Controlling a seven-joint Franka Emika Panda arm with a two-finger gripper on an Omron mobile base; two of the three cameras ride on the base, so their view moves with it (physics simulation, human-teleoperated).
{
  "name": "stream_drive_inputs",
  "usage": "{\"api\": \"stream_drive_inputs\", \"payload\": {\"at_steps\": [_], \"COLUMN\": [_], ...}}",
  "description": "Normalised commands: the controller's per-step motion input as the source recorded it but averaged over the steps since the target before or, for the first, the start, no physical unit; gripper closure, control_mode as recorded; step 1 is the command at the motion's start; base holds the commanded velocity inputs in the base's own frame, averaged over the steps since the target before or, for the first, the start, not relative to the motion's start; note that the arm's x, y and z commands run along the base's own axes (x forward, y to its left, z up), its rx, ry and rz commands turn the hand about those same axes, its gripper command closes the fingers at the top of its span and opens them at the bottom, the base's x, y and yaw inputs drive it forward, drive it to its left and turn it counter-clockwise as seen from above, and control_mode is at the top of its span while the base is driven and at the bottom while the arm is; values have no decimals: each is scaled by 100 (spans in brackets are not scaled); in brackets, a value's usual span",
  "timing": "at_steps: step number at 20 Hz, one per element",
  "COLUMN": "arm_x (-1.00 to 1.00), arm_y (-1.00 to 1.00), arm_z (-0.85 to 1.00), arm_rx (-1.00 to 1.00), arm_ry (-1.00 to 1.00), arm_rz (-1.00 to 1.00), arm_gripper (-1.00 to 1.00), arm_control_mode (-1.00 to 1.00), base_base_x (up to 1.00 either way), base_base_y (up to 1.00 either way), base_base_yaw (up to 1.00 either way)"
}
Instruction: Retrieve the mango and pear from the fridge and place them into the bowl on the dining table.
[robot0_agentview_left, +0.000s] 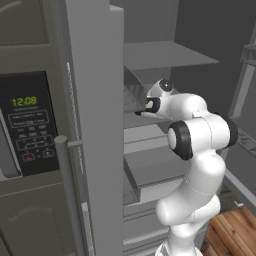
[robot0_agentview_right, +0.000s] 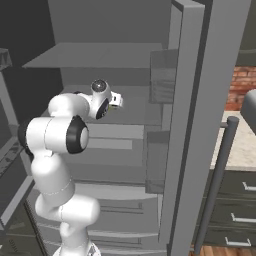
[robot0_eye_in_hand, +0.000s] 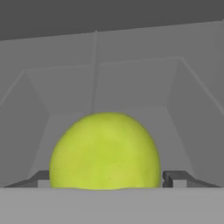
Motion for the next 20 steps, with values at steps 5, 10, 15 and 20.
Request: {"api": "stream_drive_inputs", "payload": {"at_steps": [5,10,15,20], "arm_x": [25,29,-41,-100], "arm_y": [0,0,0,-7], "arm_z": [-14,0,-5,12], "arm_rx": [0,0,0,0], "arm_ry": [0,0,0,-6], "arm_rz": [0,0,0,0], "arm_gripper": [100,100,100,100], "arm_control_mode": [-100,-100,-100,-100], "base_base_x": [0,0,0,0], "base_base_y": [0,0,0,0], "base_base_yaw": [0,0,0,0]}}
